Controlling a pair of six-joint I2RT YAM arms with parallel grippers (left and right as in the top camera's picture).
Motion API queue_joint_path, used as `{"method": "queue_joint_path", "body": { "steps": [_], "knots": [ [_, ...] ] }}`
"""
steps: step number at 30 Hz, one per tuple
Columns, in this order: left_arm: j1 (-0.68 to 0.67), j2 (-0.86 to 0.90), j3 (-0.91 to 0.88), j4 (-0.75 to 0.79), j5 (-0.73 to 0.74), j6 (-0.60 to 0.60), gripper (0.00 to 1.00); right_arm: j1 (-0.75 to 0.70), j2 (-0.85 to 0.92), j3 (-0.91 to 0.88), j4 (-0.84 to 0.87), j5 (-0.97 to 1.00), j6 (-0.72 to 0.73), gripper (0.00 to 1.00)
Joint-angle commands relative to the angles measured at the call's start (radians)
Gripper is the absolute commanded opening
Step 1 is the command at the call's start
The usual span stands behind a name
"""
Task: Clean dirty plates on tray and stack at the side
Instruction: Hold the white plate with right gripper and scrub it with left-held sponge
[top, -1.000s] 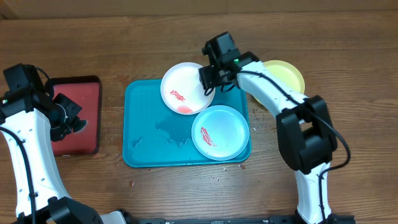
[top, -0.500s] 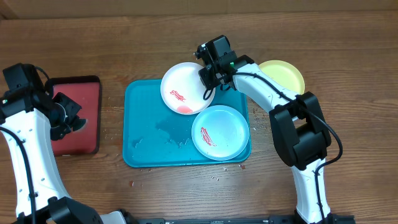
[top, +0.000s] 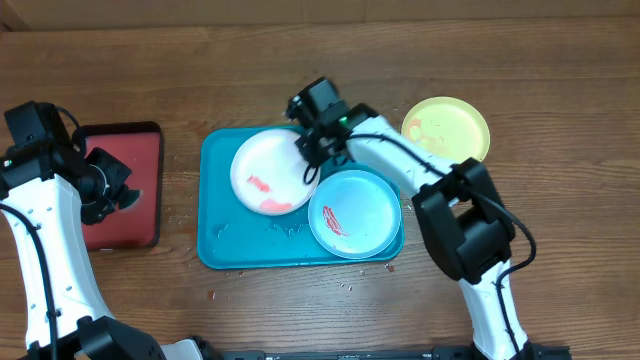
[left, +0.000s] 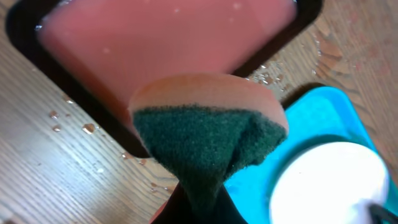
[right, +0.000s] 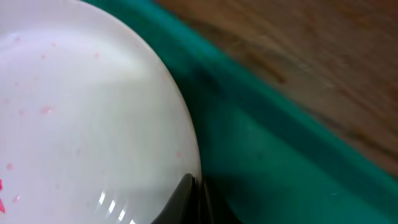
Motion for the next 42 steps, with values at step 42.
{"method": "queue_joint_path", "body": {
  "steps": [42],
  "knots": [
    [-0.421,0.093,-0.059,0.027,0.114,0.181,0.04,0.123,0.046,-0.003,-0.129,0.053,0.589,0.04]
  ]
}}
